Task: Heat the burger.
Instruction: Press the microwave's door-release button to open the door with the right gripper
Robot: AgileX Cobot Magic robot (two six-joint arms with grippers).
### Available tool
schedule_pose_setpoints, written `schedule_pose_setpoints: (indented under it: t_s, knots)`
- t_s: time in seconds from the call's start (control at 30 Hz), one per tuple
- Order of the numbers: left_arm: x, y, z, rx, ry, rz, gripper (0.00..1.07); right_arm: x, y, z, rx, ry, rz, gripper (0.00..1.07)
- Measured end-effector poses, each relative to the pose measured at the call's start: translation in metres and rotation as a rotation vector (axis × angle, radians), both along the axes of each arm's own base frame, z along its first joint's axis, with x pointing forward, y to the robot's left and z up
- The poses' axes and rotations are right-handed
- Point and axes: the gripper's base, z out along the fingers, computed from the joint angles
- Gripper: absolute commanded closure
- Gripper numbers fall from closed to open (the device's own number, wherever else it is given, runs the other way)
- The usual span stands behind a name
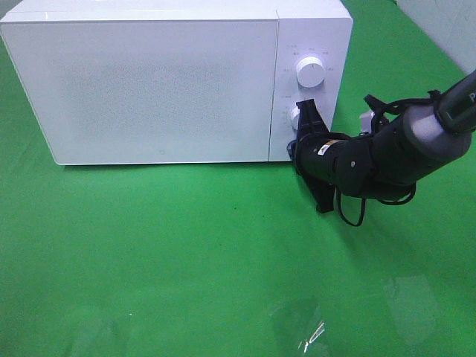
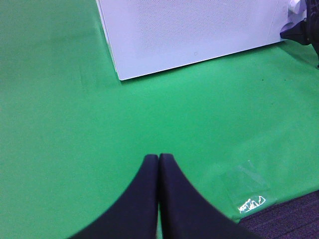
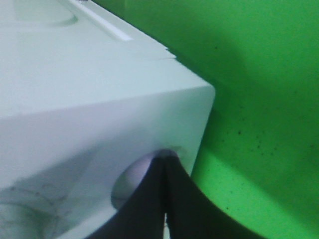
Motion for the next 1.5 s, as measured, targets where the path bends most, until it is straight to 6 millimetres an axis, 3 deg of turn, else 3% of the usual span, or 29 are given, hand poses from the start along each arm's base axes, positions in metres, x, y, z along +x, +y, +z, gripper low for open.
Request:
schedule_pose_setpoints:
  t_s: [0.67,0.97,1.5]
  knots:
    - [0.000,0.000,0.000,0.000,0.000,0.000,1.06,-0.008,0.006,-0.004,-0.011,-0.090,-0.014,1.07]
    - [0.000,0.000,0.000,0.000,0.000,0.000,1.06,0.003,0.008,-0.006,0.034,0.074,-0.060,1.07]
    - [0.000,0.000,0.000,0.000,0.000,0.000,1.06,0.006,0.007,0.000,0.010,0.075,-0.020,1.07]
